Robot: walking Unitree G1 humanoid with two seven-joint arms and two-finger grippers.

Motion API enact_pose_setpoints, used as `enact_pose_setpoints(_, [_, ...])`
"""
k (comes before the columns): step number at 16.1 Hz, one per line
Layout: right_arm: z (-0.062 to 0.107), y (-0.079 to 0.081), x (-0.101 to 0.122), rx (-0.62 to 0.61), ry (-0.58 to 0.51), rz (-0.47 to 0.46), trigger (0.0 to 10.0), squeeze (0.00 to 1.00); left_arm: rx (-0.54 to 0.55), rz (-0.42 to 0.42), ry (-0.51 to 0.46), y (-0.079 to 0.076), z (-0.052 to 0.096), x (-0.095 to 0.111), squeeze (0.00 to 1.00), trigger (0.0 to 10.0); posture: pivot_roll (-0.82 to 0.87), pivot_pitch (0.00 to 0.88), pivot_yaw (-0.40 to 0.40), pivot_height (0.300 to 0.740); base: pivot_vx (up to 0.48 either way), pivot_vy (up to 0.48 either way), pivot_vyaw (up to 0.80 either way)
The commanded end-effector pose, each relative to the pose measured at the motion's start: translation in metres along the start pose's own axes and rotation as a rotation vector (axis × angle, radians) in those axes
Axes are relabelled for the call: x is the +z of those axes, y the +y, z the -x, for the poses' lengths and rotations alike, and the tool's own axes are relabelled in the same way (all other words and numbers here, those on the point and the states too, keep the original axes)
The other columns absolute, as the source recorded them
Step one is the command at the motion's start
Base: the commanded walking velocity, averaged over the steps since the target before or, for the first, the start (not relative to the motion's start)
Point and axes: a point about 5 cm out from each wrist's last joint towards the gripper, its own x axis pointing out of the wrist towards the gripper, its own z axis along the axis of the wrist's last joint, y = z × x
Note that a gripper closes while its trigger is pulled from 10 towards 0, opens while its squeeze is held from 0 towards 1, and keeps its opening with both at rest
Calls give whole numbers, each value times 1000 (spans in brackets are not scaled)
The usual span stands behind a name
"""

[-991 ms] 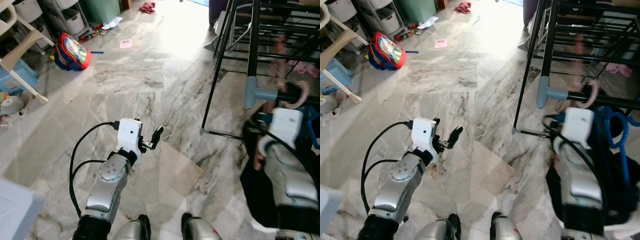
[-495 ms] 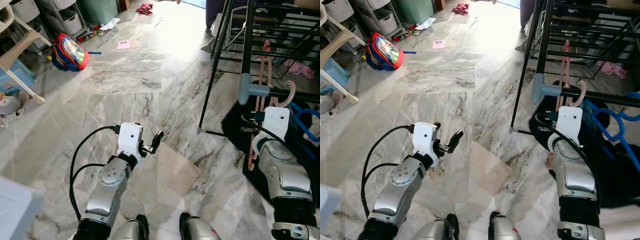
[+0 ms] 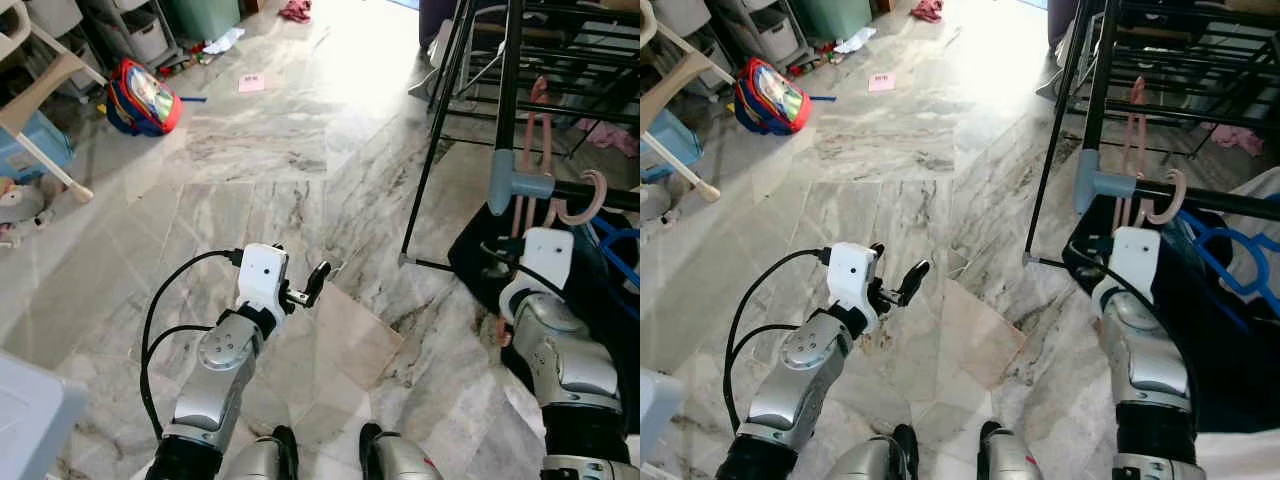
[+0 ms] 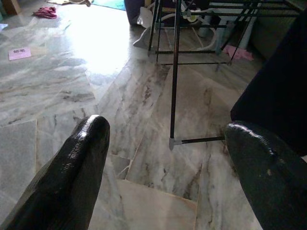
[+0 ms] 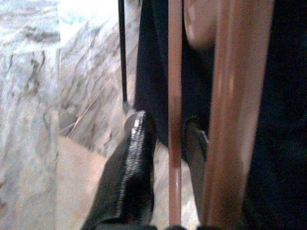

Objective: Hang hanger

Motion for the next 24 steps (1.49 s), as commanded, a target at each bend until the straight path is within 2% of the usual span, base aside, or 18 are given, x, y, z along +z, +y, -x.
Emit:
enact_pose_setpoints(1, [4,-1,7,-8,-51,16,10000,1000,-5,-6,19,0,2,-3,0,10000,0,274,58,740,0,0,0])
enact_pose_setpoints(6, [21,0,11,-61,-145,41,10000,1000,0,-6,20,2,3,-4,0,10000,2,275,57,740,0,0,0])
enact_pose_setpoints(13, [35,2,5,-121,-175,96,10000,1000,-14,-9,24,1,1,-4,0,10000,-4,269,61,740,0,0,0])
enact_pose_setpoints(15, [40,0,9,-157,-238,124,10000,1000,-15,-8,22,1,1,-4,0,10000,-1,269,59,740,0,0,0])
enact_pose_setpoints(20, [48,7,11,-137,-291,133,10000,1000,-15,-7,18,2,2,-4,0,10000,4,268,59,740,0,0,0])
enact_pose_setpoints(24, [54,6,10,-150,-316,146,10000,1000,-15,-8,19,3,3,-4,0,10000,3,271,64,740,0,0,0])
